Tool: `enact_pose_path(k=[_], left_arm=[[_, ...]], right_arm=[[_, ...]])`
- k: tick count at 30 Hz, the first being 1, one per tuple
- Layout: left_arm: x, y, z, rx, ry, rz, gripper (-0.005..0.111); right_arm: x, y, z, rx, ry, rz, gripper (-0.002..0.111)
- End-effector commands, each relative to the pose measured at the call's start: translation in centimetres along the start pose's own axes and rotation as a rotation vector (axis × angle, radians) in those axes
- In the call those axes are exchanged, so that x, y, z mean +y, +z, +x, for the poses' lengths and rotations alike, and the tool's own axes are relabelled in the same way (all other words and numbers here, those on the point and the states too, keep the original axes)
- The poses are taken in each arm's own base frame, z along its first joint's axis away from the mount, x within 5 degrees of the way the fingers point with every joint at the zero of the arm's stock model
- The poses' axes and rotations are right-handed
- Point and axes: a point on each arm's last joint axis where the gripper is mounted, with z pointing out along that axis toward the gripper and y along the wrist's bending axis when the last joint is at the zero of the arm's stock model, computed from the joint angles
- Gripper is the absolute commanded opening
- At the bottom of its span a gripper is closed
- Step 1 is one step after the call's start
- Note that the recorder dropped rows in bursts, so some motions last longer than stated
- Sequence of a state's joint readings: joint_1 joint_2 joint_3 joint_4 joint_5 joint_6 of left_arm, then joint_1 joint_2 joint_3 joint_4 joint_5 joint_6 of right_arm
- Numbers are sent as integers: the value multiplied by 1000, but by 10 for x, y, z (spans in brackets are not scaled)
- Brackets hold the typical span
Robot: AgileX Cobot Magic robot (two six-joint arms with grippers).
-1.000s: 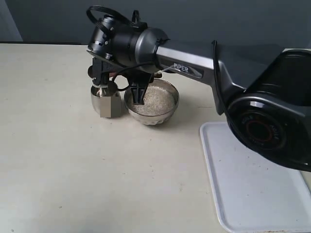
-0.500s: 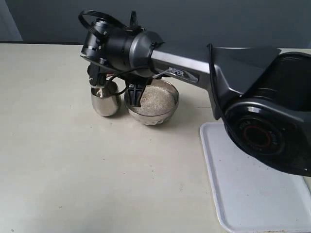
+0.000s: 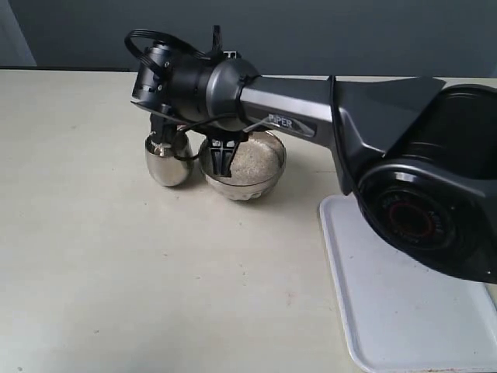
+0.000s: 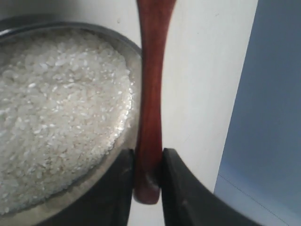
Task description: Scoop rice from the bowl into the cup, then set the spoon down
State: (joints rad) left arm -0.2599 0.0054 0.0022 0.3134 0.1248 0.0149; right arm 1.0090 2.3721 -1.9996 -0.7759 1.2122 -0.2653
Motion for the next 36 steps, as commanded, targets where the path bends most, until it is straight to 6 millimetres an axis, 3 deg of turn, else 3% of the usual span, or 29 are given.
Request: enact_pose_path(k=[1,15,22,28,36], left_arm=[[0,-1,-1,-11,-7,-3,0],[0,-1,-1,-11,-7,-3,0],[0,-1,-1,-11,-7,-3,0],[0,-1,-1,-11,-7,-3,0],[0,-1,-1,-11,-7,-3,0]], right_arm=[[2,-1,2,25,-6,35,-1],[1,-10,-3,20,57,132,-1],[11,-16,-9,9,32,129,-1],[19,-9,-6,39,-5,136,-1],[14,-10,-6,42,19,199,-1]])
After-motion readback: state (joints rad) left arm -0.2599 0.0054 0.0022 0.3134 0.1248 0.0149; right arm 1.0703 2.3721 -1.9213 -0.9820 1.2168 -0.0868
